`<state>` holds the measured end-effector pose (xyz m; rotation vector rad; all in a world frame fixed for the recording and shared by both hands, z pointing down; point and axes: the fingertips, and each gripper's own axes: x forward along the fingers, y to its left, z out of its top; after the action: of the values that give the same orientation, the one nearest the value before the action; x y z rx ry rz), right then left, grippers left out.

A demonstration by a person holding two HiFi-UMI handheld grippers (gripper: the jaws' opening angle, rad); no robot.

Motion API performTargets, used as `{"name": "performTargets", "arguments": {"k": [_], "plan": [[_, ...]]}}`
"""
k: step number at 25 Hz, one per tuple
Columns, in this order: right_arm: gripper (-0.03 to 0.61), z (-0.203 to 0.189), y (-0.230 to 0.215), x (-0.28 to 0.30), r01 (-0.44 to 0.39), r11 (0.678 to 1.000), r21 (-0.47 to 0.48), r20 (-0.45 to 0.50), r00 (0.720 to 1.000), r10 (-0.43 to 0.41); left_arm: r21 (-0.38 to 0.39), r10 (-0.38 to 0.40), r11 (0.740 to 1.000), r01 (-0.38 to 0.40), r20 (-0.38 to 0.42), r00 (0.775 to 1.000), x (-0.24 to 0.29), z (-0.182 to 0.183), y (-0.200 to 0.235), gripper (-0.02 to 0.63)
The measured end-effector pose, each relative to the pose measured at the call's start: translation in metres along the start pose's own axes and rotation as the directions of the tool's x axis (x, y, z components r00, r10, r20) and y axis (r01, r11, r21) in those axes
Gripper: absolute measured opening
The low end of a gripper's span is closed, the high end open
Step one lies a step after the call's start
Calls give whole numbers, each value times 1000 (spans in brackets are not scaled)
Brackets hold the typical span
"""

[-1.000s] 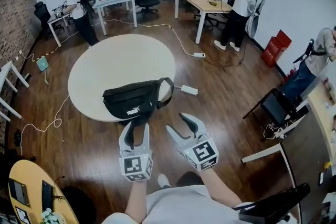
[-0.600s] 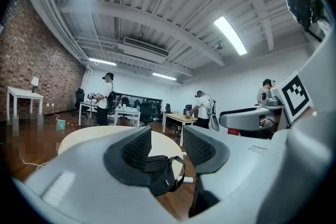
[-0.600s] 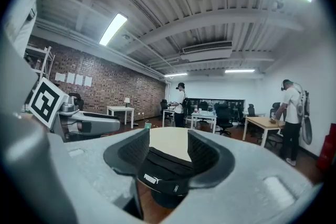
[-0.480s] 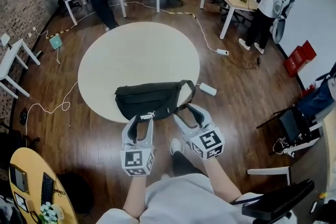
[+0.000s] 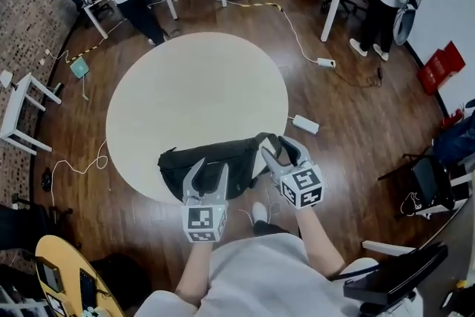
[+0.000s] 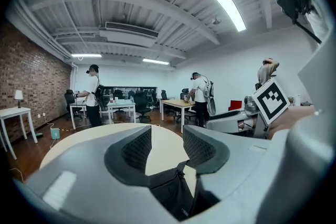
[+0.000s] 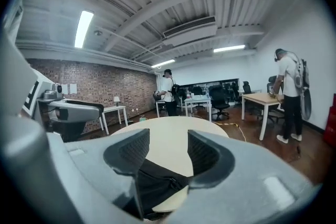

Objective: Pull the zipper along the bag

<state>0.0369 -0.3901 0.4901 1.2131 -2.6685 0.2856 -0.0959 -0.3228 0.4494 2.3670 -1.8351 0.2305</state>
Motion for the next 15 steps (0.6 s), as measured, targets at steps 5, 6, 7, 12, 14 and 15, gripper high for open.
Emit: {"name": "performTargets", "arguments": {"k": [5, 6, 7, 12, 14, 15], "plan": [[216, -59, -49, 38, -1, 997, 81, -175, 984, 15, 31, -112, 993, 118, -142, 984, 58, -40, -26, 206], [216, -70, -54, 45, -15, 995, 95, -209, 977, 35, 35, -153, 986, 161, -173, 973, 68, -49, -37, 206], [216, -79, -58, 53, -28, 995, 92, -234, 971, 49, 26, -189, 980, 198, -198, 962, 76, -58, -46, 206], [215, -127, -79, 100, -77, 996, -43, -345, 937, 57, -70, -296, 955, 289, -297, 908, 102, -104, -70, 206], [199, -152, -79, 119, -160, 982, -96, -419, 902, 106, -145, -328, 944, 295, -353, 877, 108, -128, -76, 206], [199, -164, -75, 126, -220, 969, -108, -462, 874, 147, -181, -342, 939, 293, -381, 859, 109, -139, -79, 206]]}}
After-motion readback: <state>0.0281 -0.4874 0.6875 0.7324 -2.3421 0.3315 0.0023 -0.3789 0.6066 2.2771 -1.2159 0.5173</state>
